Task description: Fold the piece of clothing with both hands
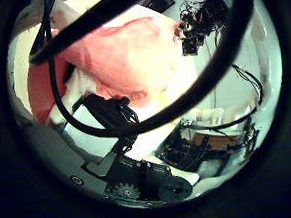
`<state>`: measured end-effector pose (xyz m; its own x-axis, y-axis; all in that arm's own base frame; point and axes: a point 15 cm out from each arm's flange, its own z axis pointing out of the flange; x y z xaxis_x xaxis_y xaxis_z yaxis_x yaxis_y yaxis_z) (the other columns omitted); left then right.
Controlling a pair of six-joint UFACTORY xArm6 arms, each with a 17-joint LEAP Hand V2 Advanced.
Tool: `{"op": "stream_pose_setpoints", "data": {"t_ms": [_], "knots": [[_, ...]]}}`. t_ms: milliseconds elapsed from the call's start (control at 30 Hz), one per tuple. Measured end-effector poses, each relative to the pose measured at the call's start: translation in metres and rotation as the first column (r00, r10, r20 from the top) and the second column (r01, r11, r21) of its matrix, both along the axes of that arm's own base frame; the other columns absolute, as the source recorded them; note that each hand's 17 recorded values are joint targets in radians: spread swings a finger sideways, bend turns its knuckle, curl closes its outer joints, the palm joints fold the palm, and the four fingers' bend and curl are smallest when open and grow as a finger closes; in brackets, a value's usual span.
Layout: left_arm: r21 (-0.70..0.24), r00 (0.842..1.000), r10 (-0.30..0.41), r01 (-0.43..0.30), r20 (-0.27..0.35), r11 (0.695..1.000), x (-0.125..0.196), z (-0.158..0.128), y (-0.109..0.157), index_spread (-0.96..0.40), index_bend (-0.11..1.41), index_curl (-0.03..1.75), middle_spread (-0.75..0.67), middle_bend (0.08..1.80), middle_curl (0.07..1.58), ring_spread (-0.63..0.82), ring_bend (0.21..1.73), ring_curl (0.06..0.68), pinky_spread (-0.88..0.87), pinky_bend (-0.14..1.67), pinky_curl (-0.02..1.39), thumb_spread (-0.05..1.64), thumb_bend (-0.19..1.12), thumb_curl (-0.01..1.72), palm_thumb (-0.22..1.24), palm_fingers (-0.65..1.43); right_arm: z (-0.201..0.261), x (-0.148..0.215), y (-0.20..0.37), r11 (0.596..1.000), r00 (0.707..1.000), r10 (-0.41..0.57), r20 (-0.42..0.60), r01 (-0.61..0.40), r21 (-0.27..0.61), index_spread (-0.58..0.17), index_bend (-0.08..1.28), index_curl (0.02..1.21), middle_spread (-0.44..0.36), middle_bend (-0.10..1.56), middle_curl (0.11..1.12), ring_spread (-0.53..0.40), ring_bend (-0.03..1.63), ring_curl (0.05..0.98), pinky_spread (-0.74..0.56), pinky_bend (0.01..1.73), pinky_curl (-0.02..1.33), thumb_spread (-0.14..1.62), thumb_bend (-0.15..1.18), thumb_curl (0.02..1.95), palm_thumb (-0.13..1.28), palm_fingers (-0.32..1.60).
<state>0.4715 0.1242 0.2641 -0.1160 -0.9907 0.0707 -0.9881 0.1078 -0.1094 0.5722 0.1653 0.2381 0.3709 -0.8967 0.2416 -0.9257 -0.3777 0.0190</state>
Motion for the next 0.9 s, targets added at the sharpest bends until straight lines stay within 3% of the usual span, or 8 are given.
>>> {"op": "stream_pose_setpoints", "data": {"t_ms": [233, 333, 367, 400, 500, 567, 767, 900], "knots": [[-0.007, 0.995, 0.101, -0.101, 0.017, 0.995, 0.029, -0.027, 0.013, -0.45, 1.08, 0.58, -0.23, 0.42, 0.50, -0.03, 0.49, 0.220, 0.18, 0.16, 0.17, 1.29, -0.01, 0.46, 0.80, 0.39, -0.030, 0.041, 0.014, 0.998, 0.994, 0.009, 0.109, -0.015, 0.055, -0.339, 0.83, 1.01, -0.162, 1.12, 0.80, -0.246, 1.27, 0.709, -0.29, 1.18, 0.84, 1.34, -0.01, 0.58, 0.81, 1.04], [-0.017, 0.982, 0.187, -0.187, 0.014, 0.982, 0.036, -0.036, 0.018, -0.40, 0.91, 0.55, -0.18, 0.40, 0.50, -0.02, 0.54, 0.237, 0.18, 0.21, 0.20, 1.29, -0.02, 0.45, 0.76, 0.30, -0.035, 0.054, 0.020, 0.997, 0.988, 0.001, 0.152, -0.013, 0.079, -0.350, 0.65, 0.96, -0.160, 1.00, 0.76, -0.257, 1.26, 0.677, -0.37, 1.17, 0.80, 1.39, -0.01, 0.53, 0.80, 0.95], [-0.017, 0.976, 0.214, -0.214, 0.027, 0.977, 0.041, -0.037, 0.021, -0.37, 0.85, 0.54, -0.17, 0.39, 0.50, -0.02, 0.56, 0.244, 0.18, 0.22, 0.21, 1.30, -0.02, 0.44, 0.74, 0.27, -0.035, 0.060, 0.023, 0.996, 0.985, 0.000, 0.174, -0.016, 0.090, -0.352, 0.51, 0.92, -0.161, 0.95, 0.74, -0.262, 1.27, 0.667, -0.41, 1.18, 0.78, 1.41, 0.00, 0.51, 0.80, 0.81], [-0.018, 0.970, 0.239, -0.238, 0.046, 0.971, 0.046, -0.036, 0.024, -0.35, 0.82, 0.53, -0.15, 0.38, 0.50, -0.01, 0.56, 0.244, 0.19, 0.23, 0.21, 1.30, -0.02, 0.44, 0.72, 0.27, -0.034, 0.065, 0.023, 0.995, 0.982, -0.005, 0.191, -0.015, 0.099, -0.355, 0.44, 0.91, -0.160, 0.93, 0.74, -0.261, 1.27, 0.663, -0.44, 1.19, 0.77, 1.42, 0.00, 0.49, 0.80, 0.79], [-0.021, 0.942, 0.318, -0.317, 0.107, 0.948, 0.057, -0.034, 0.041, -0.25, 0.65, 0.49, -0.06, 0.35, 0.49, 0.02, 0.59, 0.255, 0.21, 0.26, 0.24, 1.31, -0.02, 0.42, 0.67, 0.21, -0.033, 0.070, 0.015, 0.993, 0.978, -0.037, 0.204, 0.014, 0.113, -0.363, 0.24, 0.84, -0.160, 0.87, 0.71, -0.272, 1.23, 0.630, -0.51, 1.17, 0.72, 1.46, -0.01, 0.45, 0.77, 0.61], [-0.030, 0.912, 0.386, -0.386, 0.141, 0.922, 0.060, -0.035, 0.057, -0.19, 0.56, 0.47, -0.01, 0.33, 0.48, 0.05, 0.60, 0.257, 0.22, 0.27, 0.25, 1.32, -0.02, 0.41, 0.64, 0.19, -0.028, 0.075, 0.012, 0.992, 0.974, -0.052, 0.222, 0.024, 0.127, -0.371, 0.18, 0.79, -0.160, 0.83, 0.70, -0.270, 1.20, 0.606, -0.53, 1.14, 0.69, 1.48, -0.01, 0.41, 0.75, 0.54], [-0.066, 0.841, 0.505, -0.503, 0.193, 0.862, 0.062, -0.029, 0.089, -0.01, 0.37, 0.42, 0.12, 0.26, 0.44, 0.14, 0.61, 0.257, 0.27, 0.29, 0.27, 1.34, -0.01, 0.37, 0.58, 0.14, 0.020, 0.091, 0.000, 0.985, 0.946, -0.077, 0.316, 0.024, 0.169, -0.396, 0.23, 0.74, -0.178, 0.82, 0.68, -0.267, 1.09, 0.540, -0.46, 0.91, 0.59, 1.52, 0.00, 0.34, 0.71, 0.45], [-0.100, 0.815, 0.546, -0.537, 0.193, 0.838, 0.058, -0.024, 0.099, 0.05, 0.31, 0.41, 0.16, 0.23, 0.42, 0.18, 0.59, 0.249, 0.29, 0.28, 0.28, 1.35, -0.01, 0.36, 0.57, 0.15, 0.065, 0.093, -0.026, 0.982, 0.924, -0.113, 0.366, 0.048, 0.182, -0.413, 0.27, 0.73, -0.204, 0.82, 0.67, -0.262, 1.03, 0.514, -0.41, 0.80, 0.55, 1.52, 0.00, 0.31, 0.71, 0.44]]}}
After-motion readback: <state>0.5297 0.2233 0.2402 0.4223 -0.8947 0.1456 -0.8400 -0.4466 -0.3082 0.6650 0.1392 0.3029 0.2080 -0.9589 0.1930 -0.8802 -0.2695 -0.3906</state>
